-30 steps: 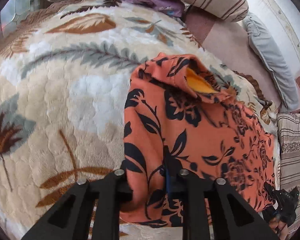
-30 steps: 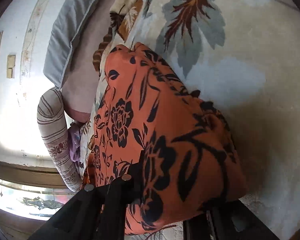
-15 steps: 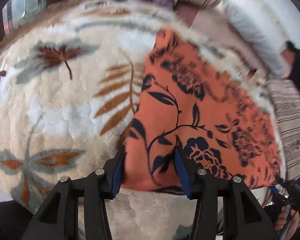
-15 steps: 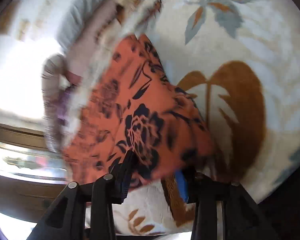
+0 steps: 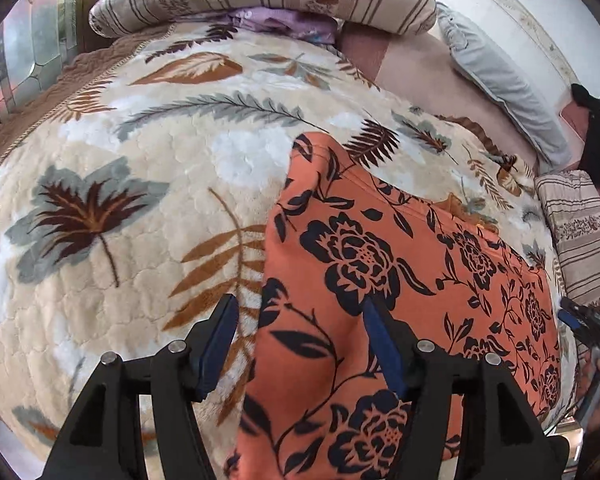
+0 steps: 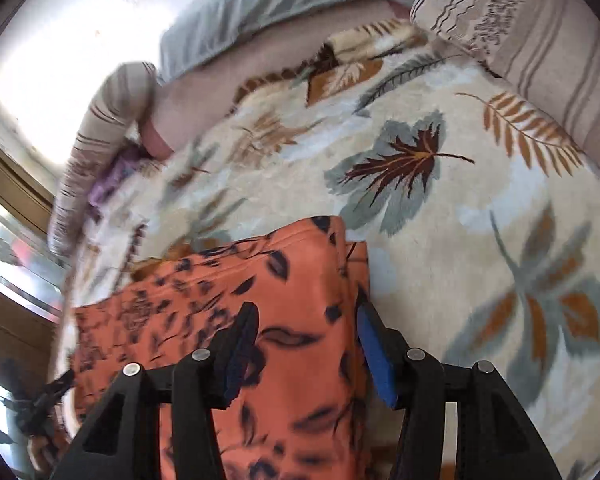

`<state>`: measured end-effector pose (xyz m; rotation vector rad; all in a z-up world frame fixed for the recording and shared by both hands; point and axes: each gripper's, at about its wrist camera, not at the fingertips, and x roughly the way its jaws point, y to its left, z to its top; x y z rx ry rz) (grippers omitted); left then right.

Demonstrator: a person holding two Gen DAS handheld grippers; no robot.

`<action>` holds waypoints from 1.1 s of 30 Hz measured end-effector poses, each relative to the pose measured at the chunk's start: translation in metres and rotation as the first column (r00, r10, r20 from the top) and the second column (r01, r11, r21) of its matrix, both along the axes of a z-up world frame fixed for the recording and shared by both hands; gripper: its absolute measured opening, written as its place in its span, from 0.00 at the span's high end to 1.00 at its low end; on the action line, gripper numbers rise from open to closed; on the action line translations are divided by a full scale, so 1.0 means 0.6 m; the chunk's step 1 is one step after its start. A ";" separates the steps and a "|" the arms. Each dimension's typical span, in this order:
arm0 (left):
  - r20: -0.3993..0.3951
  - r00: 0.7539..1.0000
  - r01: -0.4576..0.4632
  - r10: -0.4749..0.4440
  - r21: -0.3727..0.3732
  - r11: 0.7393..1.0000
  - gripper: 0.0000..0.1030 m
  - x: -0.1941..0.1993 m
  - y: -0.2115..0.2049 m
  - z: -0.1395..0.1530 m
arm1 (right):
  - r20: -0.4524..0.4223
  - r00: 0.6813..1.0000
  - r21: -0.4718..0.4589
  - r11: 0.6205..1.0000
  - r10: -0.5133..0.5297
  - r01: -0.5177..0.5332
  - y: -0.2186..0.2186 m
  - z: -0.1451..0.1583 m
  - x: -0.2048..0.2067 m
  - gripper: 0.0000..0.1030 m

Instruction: Fold small clothes

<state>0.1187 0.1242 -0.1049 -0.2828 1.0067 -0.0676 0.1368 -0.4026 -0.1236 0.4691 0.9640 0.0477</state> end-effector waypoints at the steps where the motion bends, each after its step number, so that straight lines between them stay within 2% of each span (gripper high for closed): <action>1: -0.001 1.000 -0.002 0.002 0.003 1.000 0.36 0.004 -0.002 -0.004 | -0.035 0.999 -0.015 1.000 0.021 -0.021 0.004 -0.014 0.014 0.49; 2: -0.002 1.000 -0.005 0.005 0.007 1.000 0.36 0.008 -0.003 -0.006 | -0.059 0.998 -0.025 0.999 0.026 -0.028 0.007 -0.026 0.020 0.52; 3: -0.006 1.000 0.001 -0.001 0.006 1.000 0.36 0.013 -0.004 -0.008 | -0.078 0.996 -0.034 0.999 0.037 -0.040 0.012 -0.035 0.021 0.73; 5: -0.010 1.000 0.006 -0.006 0.015 1.000 0.36 0.021 -0.005 -0.011 | -0.080 0.996 -0.097 0.994 0.039 -0.047 0.021 -0.035 0.013 0.91; 8: 0.013 1.000 0.012 -0.012 0.020 1.000 0.36 0.028 -0.007 -0.002 | -0.020 1.000 -0.155 0.988 0.005 -0.008 0.020 0.000 -0.009 0.95; 10: 0.038 0.999 0.021 -0.022 0.022 1.000 0.36 0.034 -0.012 0.005 | -0.015 1.000 -0.193 0.981 -0.011 0.008 0.018 0.011 -0.016 0.95; 12: 0.039 0.999 0.035 -0.036 0.024 0.999 0.36 0.048 -0.022 0.002 | -0.058 0.997 -0.202 0.978 -0.057 0.044 0.002 -0.019 -0.006 0.95; 14: 0.013 0.999 0.047 -0.048 0.047 0.998 0.32 0.068 -0.035 -0.015 | -0.101 0.993 -0.141 0.989 -0.057 0.043 -0.009 -0.052 -0.001 0.91; 15: -0.008 0.998 0.065 -0.065 0.075 0.995 0.29 0.079 -0.041 -0.029 | -0.088 0.994 -0.132 0.990 -0.069 0.057 -0.011 -0.051 -0.007 0.91; 16: -0.052 0.996 0.075 -0.070 0.116 0.990 0.27 0.092 -0.045 -0.048 | -0.063 0.995 -0.126 0.989 -0.079 0.071 -0.013 -0.040 -0.014 0.91; 19: -0.048 0.997 0.070 -0.065 0.111 0.991 0.27 0.100 -0.045 -0.040 | -0.032 0.991 -0.121 0.984 -0.132 0.128 -0.022 -0.002 -0.032 0.85; 21: 0.013 0.999 0.050 -0.051 0.082 0.995 0.28 0.097 -0.039 -0.007 | 0.019 0.992 -0.118 0.985 -0.123 0.125 -0.019 0.035 -0.043 0.85; 22: 0.054 0.997 0.046 -0.050 0.076 0.996 0.28 0.097 -0.037 0.010 | 0.048 0.994 -0.100 0.990 -0.100 0.104 -0.013 0.055 -0.047 0.85; 23: 0.068 0.996 0.052 -0.058 0.084 0.995 0.28 0.102 -0.038 0.019 | 0.066 0.995 -0.081 0.993 -0.077 0.083 -0.004 0.068 -0.045 0.84; 25: 0.069 0.996 0.053 -0.063 0.131 0.990 0.28 0.127 -0.042 0.021 | 0.078 0.997 0.017 1.000 0.001 -0.002 0.016 0.080 -0.034 0.80; 27: -0.011 0.998 0.058 -0.057 0.168 0.984 0.29 0.168 -0.035 -0.007 | 0.069 0.993 0.180 0.978 0.096 -0.107 0.033 0.065 -0.011 0.75; 29: -0.072 0.997 0.034 -0.018 0.216 0.976 0.32 0.206 -0.017 -0.042 | 0.025 0.988 0.265 0.952 0.152 -0.153 0.039 0.031 0.014 0.75; 30: -0.072 0.997 0.034 -0.020 0.202 0.979 0.30 0.220 -0.006 -0.051 | -0.012 0.991 0.248 0.961 0.130 -0.123 0.029 0.007 0.026 0.75; 31: -0.066 0.998 0.020 -0.008 0.186 0.982 0.30 0.230 0.002 -0.051 | -0.058 0.997 0.193 0.980 0.054 -0.042 0.006 -0.020 0.036 0.75; 32: -0.054 0.998 -0.009 0.019 0.193 0.981 0.30 0.234 0.008 -0.044 | -0.093 0.995 0.171 0.984 -0.031 0.047 -0.025 -0.044 0.040 0.76; 33: -0.033 0.998 -0.042 0.050 0.217 0.975 0.31 0.232 0.012 -0.030 | -0.070 0.993 0.258 0.960 -0.092 0.107 -0.058 -0.061 0.033 0.76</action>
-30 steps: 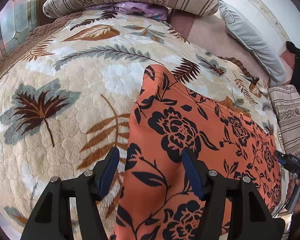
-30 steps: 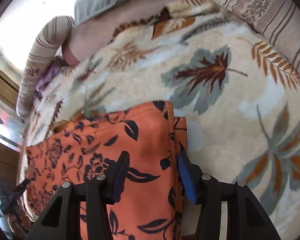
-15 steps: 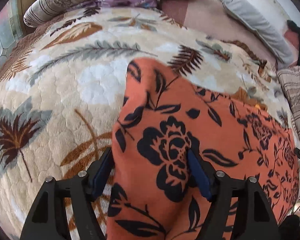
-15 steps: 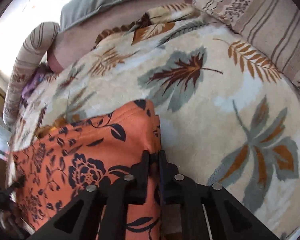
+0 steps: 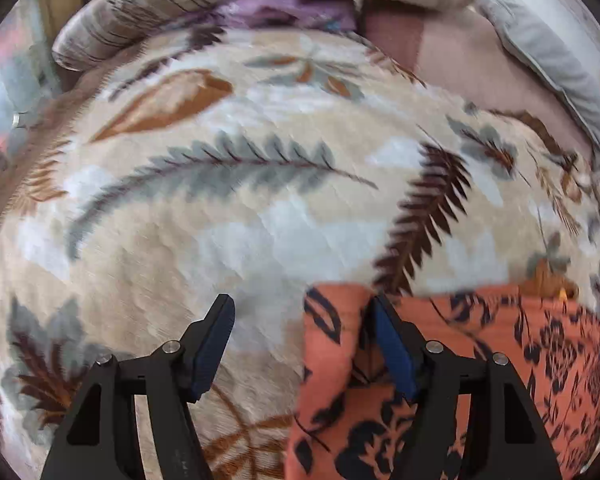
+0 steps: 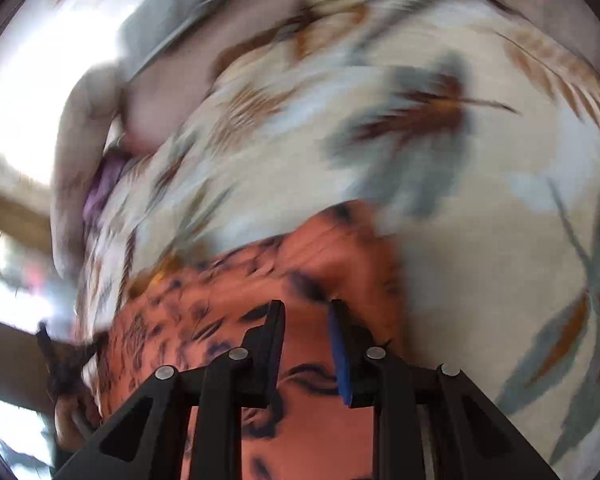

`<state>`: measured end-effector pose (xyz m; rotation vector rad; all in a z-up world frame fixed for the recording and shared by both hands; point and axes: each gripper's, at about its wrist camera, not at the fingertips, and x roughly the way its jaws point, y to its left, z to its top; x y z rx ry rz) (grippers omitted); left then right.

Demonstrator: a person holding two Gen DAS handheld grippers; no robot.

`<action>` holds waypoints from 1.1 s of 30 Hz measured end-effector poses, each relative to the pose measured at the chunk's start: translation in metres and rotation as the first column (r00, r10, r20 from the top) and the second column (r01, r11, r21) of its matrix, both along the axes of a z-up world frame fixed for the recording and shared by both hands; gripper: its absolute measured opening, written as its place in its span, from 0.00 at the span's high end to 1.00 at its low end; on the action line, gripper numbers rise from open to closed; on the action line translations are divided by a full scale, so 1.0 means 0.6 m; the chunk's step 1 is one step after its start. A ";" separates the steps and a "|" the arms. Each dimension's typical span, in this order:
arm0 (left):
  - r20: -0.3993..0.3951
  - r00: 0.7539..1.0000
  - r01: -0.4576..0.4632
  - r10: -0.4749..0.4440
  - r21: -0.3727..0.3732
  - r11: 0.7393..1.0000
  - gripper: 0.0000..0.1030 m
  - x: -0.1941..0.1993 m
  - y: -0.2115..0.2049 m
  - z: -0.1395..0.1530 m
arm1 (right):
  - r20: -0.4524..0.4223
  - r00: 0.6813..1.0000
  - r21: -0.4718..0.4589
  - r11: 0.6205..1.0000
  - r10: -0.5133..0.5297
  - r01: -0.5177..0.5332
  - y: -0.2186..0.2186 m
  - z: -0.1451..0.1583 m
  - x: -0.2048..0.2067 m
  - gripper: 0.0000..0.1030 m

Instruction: Fold small clothes

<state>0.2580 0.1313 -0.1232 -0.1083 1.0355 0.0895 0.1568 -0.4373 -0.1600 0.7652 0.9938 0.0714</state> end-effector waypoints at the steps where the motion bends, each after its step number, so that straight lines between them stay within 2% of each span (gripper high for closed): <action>1: 0.042 0.999 -0.032 0.031 0.023 0.999 0.31 -0.007 0.006 0.018 | 0.013 0.997 0.062 0.995 -0.075 0.074 -0.025 -0.004 -0.015 0.76; 2: 0.083 0.996 -0.047 0.045 0.023 0.999 0.31 -0.016 0.010 0.037 | 0.025 0.992 0.054 0.992 -0.120 0.118 -0.036 0.005 -0.030 0.75; 4: 0.136 0.990 -0.046 0.045 0.000 0.999 0.31 -0.043 0.018 0.070 | 0.049 0.991 -0.029 0.991 -0.126 0.127 -0.038 0.036 -0.055 0.73; 9: 0.185 0.982 0.053 -0.049 -0.017 0.998 0.30 -0.167 -0.006 0.113 | 0.142 0.989 0.007 1.000 -0.030 0.029 0.019 0.107 -0.166 0.72; 10: 0.183 0.981 0.077 -0.071 -0.023 0.997 0.30 -0.198 -0.012 0.113 | 0.162 0.987 0.035 0.999 -0.006 0.000 0.039 0.113 -0.188 0.66; 12: 0.163 0.983 0.087 -0.082 -0.023 0.996 0.29 -0.253 -0.022 0.101 | 0.178 0.982 0.096 0.992 0.063 -0.081 0.082 0.112 -0.230 0.30; 14: 0.100 0.992 0.072 -0.073 0.015 0.997 0.28 -0.294 -0.027 0.062 | 0.184 0.981 0.096 0.992 0.061 -0.080 0.103 0.089 -0.265 0.29; 15: 0.043 0.998 0.052 -0.054 0.054 0.997 0.29 -0.303 -0.025 0.035 | 0.146 0.988 0.080 0.995 0.048 -0.060 0.105 0.067 -0.272 0.29; 16: -0.048 0.998 0.037 -0.033 0.094 0.995 0.28 -0.306 -0.020 -0.003 | 0.070 0.997 0.067 0.998 0.008 -0.013 0.096 0.035 -0.276 0.29; 17: -0.068 0.997 0.031 -0.027 0.069 0.997 0.26 -0.314 -0.011 -0.020 | 0.015 0.999 0.091 0.995 -0.038 0.037 0.081 0.004 -0.282 0.34; 19: -0.031 0.999 -0.011 0.012 0.016 1.000 0.26 -0.333 0.009 -0.007 | 0.030 0.996 0.163 0.983 -0.089 0.083 0.064 0.001 -0.297 0.36; 20: -0.024 1.000 -0.018 0.018 0.011 1.000 0.26 -0.338 0.013 0.001 | 0.035 0.995 0.140 0.986 -0.092 0.086 0.065 0.017 -0.302 0.33; 22: 0.015 0.999 -0.030 0.030 0.044 0.999 0.26 -0.350 0.016 0.015 | 0.113 0.992 0.093 0.995 -0.057 0.047 0.076 0.055 -0.309 0.33; 24: -0.031 0.999 -0.035 0.038 0.103 0.994 0.24 -0.347 0.016 -0.003 | 0.151 0.988 0.101 0.995 -0.029 0.014 0.084 0.064 -0.313 0.31; 25: -0.069 0.997 -0.033 0.040 0.100 0.994 0.23 -0.343 0.021 -0.020 | 0.121 0.992 0.094 0.995 -0.042 0.031 0.084 0.051 -0.312 0.30; 26: -0.069 0.996 -0.045 0.050 0.072 0.996 0.23 -0.345 0.029 -0.021 | 0.048 0.997 0.088 0.994 -0.067 0.063 0.077 0.024 -0.308 0.30; 27: -0.059 0.996 -0.064 0.067 0.054 0.996 0.23 -0.350 0.034 -0.013 | -0.024 0.996 0.118 0.989 -0.090 0.092 0.067 -0.003 -0.305 0.35; 28: -0.042 0.996 -0.073 0.075 0.048 0.996 0.23 -0.357 0.037 -0.001 | -0.010 0.992 0.179 0.975 -0.128 0.128 0.057 -0.009 -0.314 0.35; 31: 0.066 0.995 -0.077 0.073 0.050 0.996 0.23 -0.371 0.028 0.050 | 0.074 0.982 0.145 0.976 -0.173 0.161 0.053 0.035 -0.345 0.34; 33: 0.107 0.993 -0.059 0.055 0.033 0.998 0.23 -0.367 0.011 0.072 | 0.082 0.979 0.196 0.966 -0.189 0.170 0.051 0.045 -0.361 0.33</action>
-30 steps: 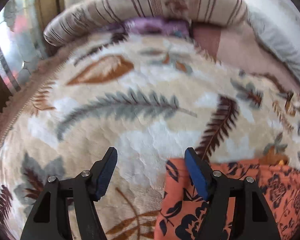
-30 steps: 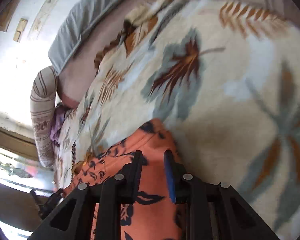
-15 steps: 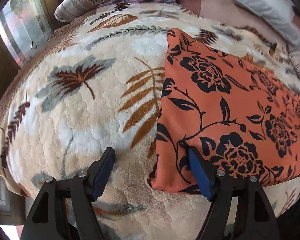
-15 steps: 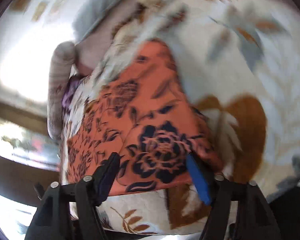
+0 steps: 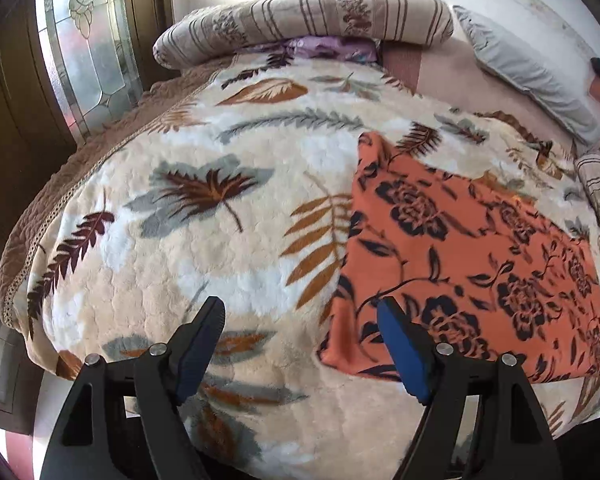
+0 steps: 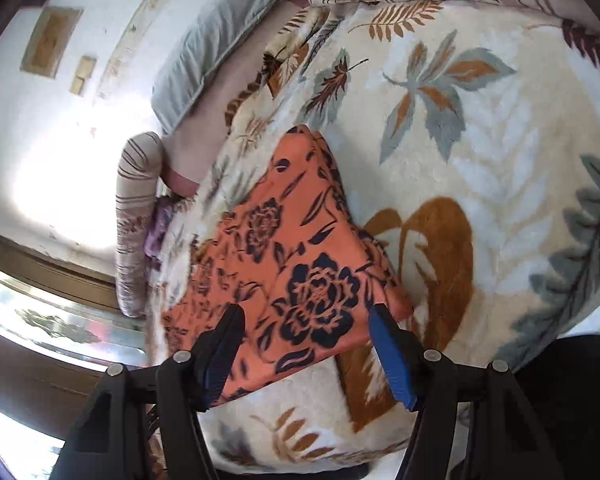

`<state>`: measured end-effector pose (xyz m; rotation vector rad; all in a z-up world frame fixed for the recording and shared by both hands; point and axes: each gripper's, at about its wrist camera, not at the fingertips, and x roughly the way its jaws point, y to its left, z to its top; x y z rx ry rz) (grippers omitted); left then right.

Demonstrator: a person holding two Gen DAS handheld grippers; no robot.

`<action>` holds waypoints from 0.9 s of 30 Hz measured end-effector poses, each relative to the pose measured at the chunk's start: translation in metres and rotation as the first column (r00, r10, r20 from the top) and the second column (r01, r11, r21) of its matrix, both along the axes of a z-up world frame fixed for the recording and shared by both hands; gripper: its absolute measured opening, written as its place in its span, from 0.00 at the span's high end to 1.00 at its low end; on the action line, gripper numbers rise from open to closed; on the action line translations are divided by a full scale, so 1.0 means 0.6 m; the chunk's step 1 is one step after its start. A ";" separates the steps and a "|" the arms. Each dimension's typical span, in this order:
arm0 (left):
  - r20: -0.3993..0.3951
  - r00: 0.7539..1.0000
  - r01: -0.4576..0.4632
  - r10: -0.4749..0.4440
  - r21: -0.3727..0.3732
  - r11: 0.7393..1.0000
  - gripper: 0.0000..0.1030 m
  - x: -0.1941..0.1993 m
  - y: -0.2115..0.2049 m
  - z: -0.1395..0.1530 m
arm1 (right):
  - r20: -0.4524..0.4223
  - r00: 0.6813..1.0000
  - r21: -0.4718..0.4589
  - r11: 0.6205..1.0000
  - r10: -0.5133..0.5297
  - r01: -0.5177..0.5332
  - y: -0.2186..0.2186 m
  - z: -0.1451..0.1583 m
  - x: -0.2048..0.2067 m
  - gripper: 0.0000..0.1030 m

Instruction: Fold small clothes

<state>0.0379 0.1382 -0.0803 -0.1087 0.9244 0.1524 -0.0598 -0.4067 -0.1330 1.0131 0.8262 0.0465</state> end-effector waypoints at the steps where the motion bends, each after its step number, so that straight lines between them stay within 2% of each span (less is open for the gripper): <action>1: 0.016 1.000 0.017 -0.017 -0.020 1.000 0.23 0.006 -0.013 0.008 | -0.010 1.000 0.039 0.999 -0.002 0.002 0.004 -0.006 -0.006 0.33; 3: 0.028 0.998 0.055 -0.054 -0.055 0.997 0.23 0.022 -0.047 0.013 | -0.045 0.999 0.107 0.994 0.021 -0.016 0.018 -0.024 -0.011 0.32; 7: -0.003 0.992 0.127 -0.128 -0.065 0.990 0.23 0.053 -0.131 -0.003 | -0.074 0.995 0.218 0.975 0.069 -0.051 0.064 -0.057 0.021 0.32; 9: -0.012 0.986 0.165 -0.166 -0.092 0.982 0.23 0.060 -0.160 -0.011 | -0.037 0.993 0.261 0.960 0.112 -0.098 0.093 -0.046 0.041 0.32; 11: -0.022 0.986 0.164 -0.165 -0.050 0.985 0.23 0.066 -0.178 -0.028 | 0.027 0.981 0.246 0.950 0.193 -0.194 0.126 -0.013 0.070 0.32; 12: -0.062 0.986 0.153 -0.153 -0.008 0.988 0.23 0.073 -0.181 -0.047 | 0.061 0.970 0.235 0.941 0.235 -0.243 0.144 0.003 0.086 0.32; 14: -0.162 0.975 0.158 -0.152 0.023 0.987 0.23 0.084 -0.176 -0.087 | 0.109 0.953 0.175 0.938 0.283 -0.299 0.164 0.020 0.123 0.30; 15: -0.138 0.977 0.174 -0.166 0.050 0.983 0.23 0.079 -0.178 -0.088 | 0.099 0.954 0.135 0.946 0.283 -0.295 0.163 0.015 0.138 0.28; 17: -0.137 0.974 0.191 -0.180 0.074 0.979 0.23 0.072 -0.185 -0.081 | -0.065 0.969 0.080 0.969 0.237 -0.232 0.150 -0.035 0.161 0.30; 18: -0.141 0.973 0.193 -0.181 0.073 0.979 0.23 0.071 -0.186 -0.080 | -0.091 0.972 0.134 0.970 0.218 -0.205 0.141 -0.064 0.157 0.32; 19: -0.139 0.974 0.193 -0.182 0.072 0.979 0.23 0.070 -0.185 -0.081 | -0.052 0.978 0.154 0.969 0.203 -0.193 0.135 -0.061 0.148 0.32; 21: -0.133 0.975 0.189 -0.179 0.069 0.980 0.22 0.069 -0.182 -0.084 | -0.067 0.972 0.106 0.971 0.224 -0.216 0.137 -0.037 0.149 0.31; 24: -0.134 0.974 0.196 -0.183 0.087 0.977 0.22 0.066 -0.186 -0.085 | 0.032 0.970 0.066 0.968 0.242 -0.244 0.131 0.008 0.182 0.30; 26: -0.141 0.974 0.190 -0.179 0.070 0.979 0.22 0.072 -0.181 -0.083 | 0.045 0.979 0.042 0.978 0.200 -0.202 0.100 0.010 0.226 0.28; 27: -0.142 0.974 0.186 -0.176 0.061 0.981 0.22 0.073 -0.179 -0.083 | 0.020 0.986 0.042 0.986 0.163 -0.164 0.076 -0.004 0.251 0.27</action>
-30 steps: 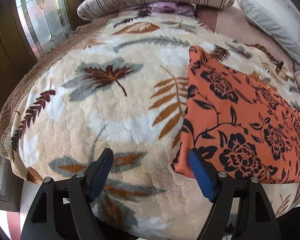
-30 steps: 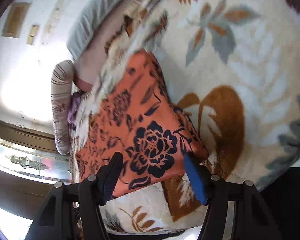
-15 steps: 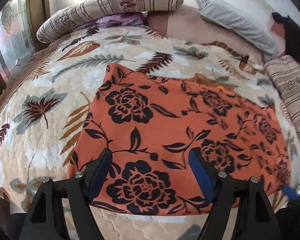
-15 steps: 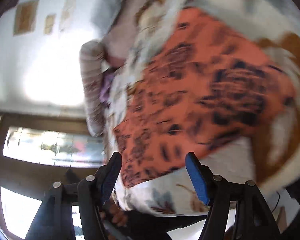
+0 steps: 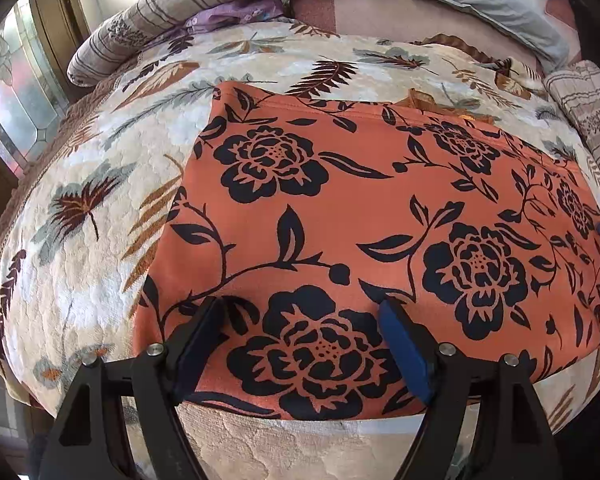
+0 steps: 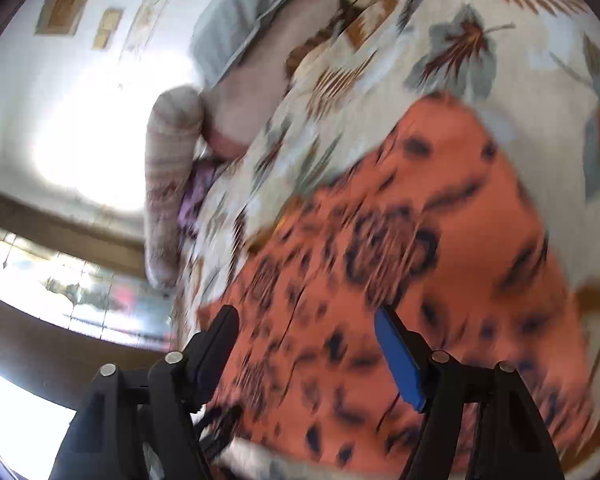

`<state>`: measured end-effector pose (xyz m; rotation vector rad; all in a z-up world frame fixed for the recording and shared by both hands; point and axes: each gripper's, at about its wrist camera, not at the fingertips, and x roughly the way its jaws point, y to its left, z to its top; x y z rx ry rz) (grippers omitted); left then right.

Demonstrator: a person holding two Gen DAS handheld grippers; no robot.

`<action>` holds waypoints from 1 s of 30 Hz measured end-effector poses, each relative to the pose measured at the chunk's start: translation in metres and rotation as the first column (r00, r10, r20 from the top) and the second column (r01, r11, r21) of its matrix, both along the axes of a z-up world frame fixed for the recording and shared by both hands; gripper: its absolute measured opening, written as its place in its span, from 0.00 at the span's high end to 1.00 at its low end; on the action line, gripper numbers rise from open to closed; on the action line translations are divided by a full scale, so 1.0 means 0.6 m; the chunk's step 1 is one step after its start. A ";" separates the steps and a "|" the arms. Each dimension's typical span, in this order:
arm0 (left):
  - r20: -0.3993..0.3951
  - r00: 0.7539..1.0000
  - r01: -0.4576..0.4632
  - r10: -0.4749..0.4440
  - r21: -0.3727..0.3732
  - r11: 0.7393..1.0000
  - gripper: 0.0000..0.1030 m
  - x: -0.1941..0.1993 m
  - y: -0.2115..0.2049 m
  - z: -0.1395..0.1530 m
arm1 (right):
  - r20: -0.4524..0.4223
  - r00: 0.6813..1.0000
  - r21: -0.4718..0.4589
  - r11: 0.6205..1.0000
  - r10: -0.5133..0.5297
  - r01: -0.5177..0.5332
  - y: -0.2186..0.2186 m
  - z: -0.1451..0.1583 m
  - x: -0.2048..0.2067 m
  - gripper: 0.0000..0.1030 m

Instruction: Fold small clothes

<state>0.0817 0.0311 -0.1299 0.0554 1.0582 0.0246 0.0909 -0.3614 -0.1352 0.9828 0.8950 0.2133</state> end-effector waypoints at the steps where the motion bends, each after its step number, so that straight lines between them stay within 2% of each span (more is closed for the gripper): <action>1: -0.001 1.000 0.000 0.000 -0.004 1.000 0.22 0.000 0.000 0.001 | -0.058 0.997 0.010 0.999 -0.041 0.042 -0.026 -0.022 0.017 0.27; 2: -0.002 1.000 0.003 -0.003 -0.004 1.000 0.22 -0.001 -0.001 0.001 | -0.110 0.991 0.026 0.997 -0.074 0.078 -0.051 -0.043 0.033 0.28; 4: -0.002 1.000 0.013 -0.013 -0.001 1.000 0.22 -0.004 -0.001 0.000 | -0.117 0.987 0.142 0.982 -0.110 0.126 -0.086 -0.059 0.049 0.28; 5: 0.001 1.000 0.014 -0.014 -0.003 1.000 0.22 -0.004 0.000 0.000 | -0.112 0.988 0.143 0.982 -0.109 0.124 -0.088 -0.047 0.054 0.28; 8: 0.002 1.000 0.014 -0.014 0.007 1.000 0.20 -0.005 -0.003 -0.002 | -0.027 0.997 0.080 0.994 -0.070 0.072 -0.087 -0.008 0.077 0.27; 11: 0.000 1.000 0.014 -0.014 0.011 1.000 0.20 -0.005 -0.005 -0.002 | -0.108 0.988 0.037 0.993 -0.108 0.112 -0.116 -0.050 0.116 0.28; 12: -0.002 1.000 0.014 -0.014 0.010 1.000 0.20 -0.004 -0.005 -0.001 | -0.120 0.982 0.081 0.984 -0.146 0.156 -0.141 -0.073 0.113 0.30; 13: -0.005 1.000 0.017 -0.017 0.010 1.000 0.20 -0.004 -0.005 -0.001 | -0.115 0.972 0.172 0.960 -0.203 0.220 -0.157 -0.087 0.103 0.30; 14: -0.004 1.000 0.018 -0.018 0.007 1.000 0.20 -0.005 -0.003 -0.001 | -0.112 0.966 0.211 0.944 -0.235 0.254 -0.163 -0.085 0.092 0.29; 15: -0.003 1.000 0.018 -0.018 0.005 1.000 0.20 -0.005 -0.002 -0.001 | -0.098 0.965 0.174 0.950 -0.244 0.258 -0.162 -0.071 0.082 0.28; 17: -0.002 1.000 0.018 -0.018 0.011 1.000 0.20 -0.006 -0.004 -0.001 | -0.082 0.972 0.025 0.975 -0.219 0.221 -0.144 -0.036 0.053 0.28; 20: 0.002 1.000 0.009 -0.009 0.000 1.000 0.20 -0.012 -0.002 0.000 | -0.043 0.988 -0.023 0.989 -0.149 0.148 -0.101 0.000 -0.022 0.28; 22: 0.000 1.000 0.001 -0.001 -0.008 1.000 0.20 -0.016 -0.001 0.002 | -0.002 0.990 -0.006 0.990 -0.140 0.140 -0.072 0.013 -0.093 0.27; 26: -0.006 1.000 -0.020 0.020 -0.040 0.999 0.20 -0.026 -0.002 0.012 | -0.037 0.992 0.068 0.990 -0.122 0.124 -0.032 -0.021 -0.223 0.27; 30: -0.007 1.000 -0.014 0.013 -0.060 0.998 0.20 -0.037 -0.015 0.026 | -0.106 0.990 0.136 0.984 -0.098 0.112 -0.006 -0.069 -0.250 0.26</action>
